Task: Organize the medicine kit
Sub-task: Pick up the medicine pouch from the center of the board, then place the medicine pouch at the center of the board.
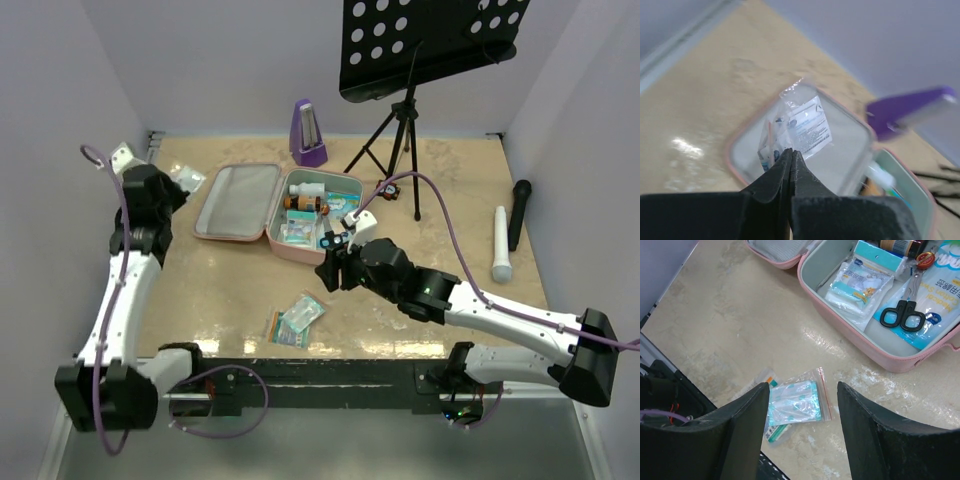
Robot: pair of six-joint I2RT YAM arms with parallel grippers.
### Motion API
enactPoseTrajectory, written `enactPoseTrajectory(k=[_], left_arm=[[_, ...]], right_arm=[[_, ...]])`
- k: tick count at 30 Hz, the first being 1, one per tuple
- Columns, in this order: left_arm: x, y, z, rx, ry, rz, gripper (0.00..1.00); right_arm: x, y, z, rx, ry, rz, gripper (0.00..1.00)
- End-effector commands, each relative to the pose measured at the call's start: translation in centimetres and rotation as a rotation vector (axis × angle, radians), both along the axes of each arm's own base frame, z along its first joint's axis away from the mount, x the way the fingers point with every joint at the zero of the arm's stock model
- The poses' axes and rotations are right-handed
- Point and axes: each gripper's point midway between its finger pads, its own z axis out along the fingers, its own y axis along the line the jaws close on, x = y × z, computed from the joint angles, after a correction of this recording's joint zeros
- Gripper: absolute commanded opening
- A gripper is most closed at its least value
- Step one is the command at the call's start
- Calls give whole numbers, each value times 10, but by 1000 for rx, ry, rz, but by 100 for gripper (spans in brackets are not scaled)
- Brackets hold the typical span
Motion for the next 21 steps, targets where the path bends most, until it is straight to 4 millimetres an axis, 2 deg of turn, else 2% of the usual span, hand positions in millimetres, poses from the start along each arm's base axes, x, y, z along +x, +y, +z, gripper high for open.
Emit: enactPoseTrajectory(k=[1,5,6,9,12,14,18,19,21], left_arm=[[-28,-101,1,-104,-70,-293,0],[-64,-186,-17,-194,-56,-572,0],[-80,-215,-21,-216,-48,-669,0],[-126,-280,-40,-250,1,-877,0],[-167,-328,-61,-235,74,-1006,0],[-185,-346,-78,-211,125,-1056,0],[-197,-345,-112,-214,194,-1070,0],[-199,-343,-117,-213,201,-1070,3],[-199,-335,-125,-185,224,-1044,37]], right_arm=[[4,-1,19,26,-33,-13,61],[6,-4,23,15,-41,-28,60],[8,-6,23,11,-44,-38,61],[10,-12,29,9,-53,-67,60],[12,-20,35,11,-61,-103,61],[12,-24,38,18,-60,-122,61],[10,-30,41,26,-54,-136,61],[10,-31,39,22,-49,-143,61],[11,-34,36,14,-49,-153,61]])
